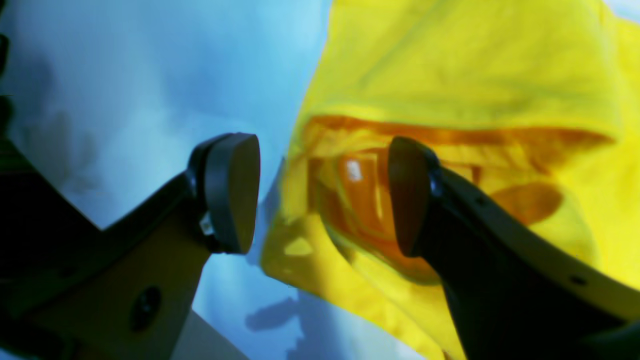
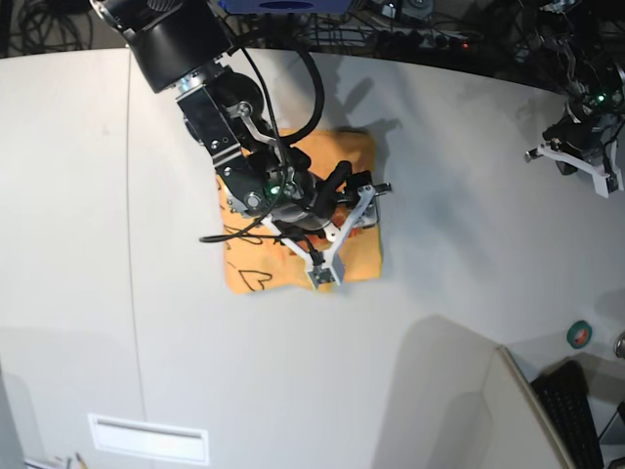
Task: Layout the t-shirt on the table in an organized manner, then fold the t-shirt properly
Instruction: 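Raise the left gripper away and lift the right gripper from the bundle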
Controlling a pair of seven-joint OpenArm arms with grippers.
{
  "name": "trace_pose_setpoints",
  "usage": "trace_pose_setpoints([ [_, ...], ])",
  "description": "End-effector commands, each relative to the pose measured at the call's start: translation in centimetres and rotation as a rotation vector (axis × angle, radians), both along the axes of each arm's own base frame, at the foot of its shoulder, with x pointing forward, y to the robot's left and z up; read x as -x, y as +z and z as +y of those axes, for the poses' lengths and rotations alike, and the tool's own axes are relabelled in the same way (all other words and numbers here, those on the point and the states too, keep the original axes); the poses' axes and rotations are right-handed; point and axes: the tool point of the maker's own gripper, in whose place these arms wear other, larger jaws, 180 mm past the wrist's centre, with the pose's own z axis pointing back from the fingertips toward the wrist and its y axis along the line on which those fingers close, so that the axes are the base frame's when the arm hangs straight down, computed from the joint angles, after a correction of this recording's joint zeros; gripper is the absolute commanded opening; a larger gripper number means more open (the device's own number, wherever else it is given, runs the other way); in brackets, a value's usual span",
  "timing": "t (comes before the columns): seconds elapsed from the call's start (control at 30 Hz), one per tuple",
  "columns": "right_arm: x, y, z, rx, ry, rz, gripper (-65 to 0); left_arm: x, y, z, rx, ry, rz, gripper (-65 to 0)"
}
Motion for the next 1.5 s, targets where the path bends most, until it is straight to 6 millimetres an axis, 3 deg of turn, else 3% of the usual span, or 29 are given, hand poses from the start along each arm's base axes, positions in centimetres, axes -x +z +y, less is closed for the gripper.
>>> trace_pose_setpoints([
  [0.0, -0.7, 1.2, 1.2, -0.025, 0.019, -0.036, -26.7, -0.2, 0.9, 0.9, -0.022, 0.009, -0.026, -65.0],
  [0.2, 1.8, 1.3, 4.7, 0.002, 0.174, -0.061, -26.9, -0.2, 0.5, 0.8, -0.010, 0.016, -0.021, -65.0],
  [0.33, 2.2, 4.3, 7.2, -0.059, 0.231, -0.175, -26.9, -0.2, 0.4, 0.9, -0.008, 0.019, -0.020, -65.0],
  [0.43, 1.9, 7.0, 7.1, -0.098, 0.231, -0.249, -26.9, -0.1, 0.5, 1.2, -0.012, 0.024, -0.023, -65.0],
  [0.5, 1.4, 8.0, 5.1, -0.086, 0.213, -0.296, -28.2, 0.0, 0.5, 1.2, -0.012, 0.026, -0.022, -65.0],
  [0.57, -0.2, 8.4, 1.6, -0.043, 0.127, -0.330, -35.9, 0.1, 0.4, 1.2, -0.013, 0.026, -0.020, -65.0],
  [0.6, -1.0, 8.2, -0.2, -0.017, 0.078, -0.332, -41.9, 0.2, 0.4, 1.2, -0.014, 0.026, -0.018, -65.0],
  [0.67, -2.4, 7.2, -3.8, 0.039, -0.002, -0.325, -62.7, 0.3, 0.4, 1.2, -0.014, 0.026, -0.017, -65.0],
  [0.8, -3.6, 3.9, -8.4, 0.120, -0.103, -0.251, -65.0, 0.0, 0.5, 1.2, -0.013, 0.026, -0.023, -65.0],
  [0.93, -3.6, 1.3, -10.4, 0.161, -0.115, -0.192, -65.0, -0.2, 0.4, 1.0, -0.010, 0.019, -0.022, -65.0],
  [1.03, -2.5, 0.2, -10.1, 0.169, -0.093, -0.164, -65.0, -0.1, 0.5, 1.1, -0.011, 0.023, -0.023, -65.0],
  [1.3, 2.4, -0.7, -4.8, 0.149, 0.099, -0.144, -65.0, 0.7, -0.9, 1.5, 0.009, 0.040, 0.010, -65.0],
  [1.47, 5.3, -0.2, -2.6, 0.113, 0.169, -0.136, -65.0, 0.9, -1.1, 1.6, 0.010, 0.041, 0.017, -65.0],
])
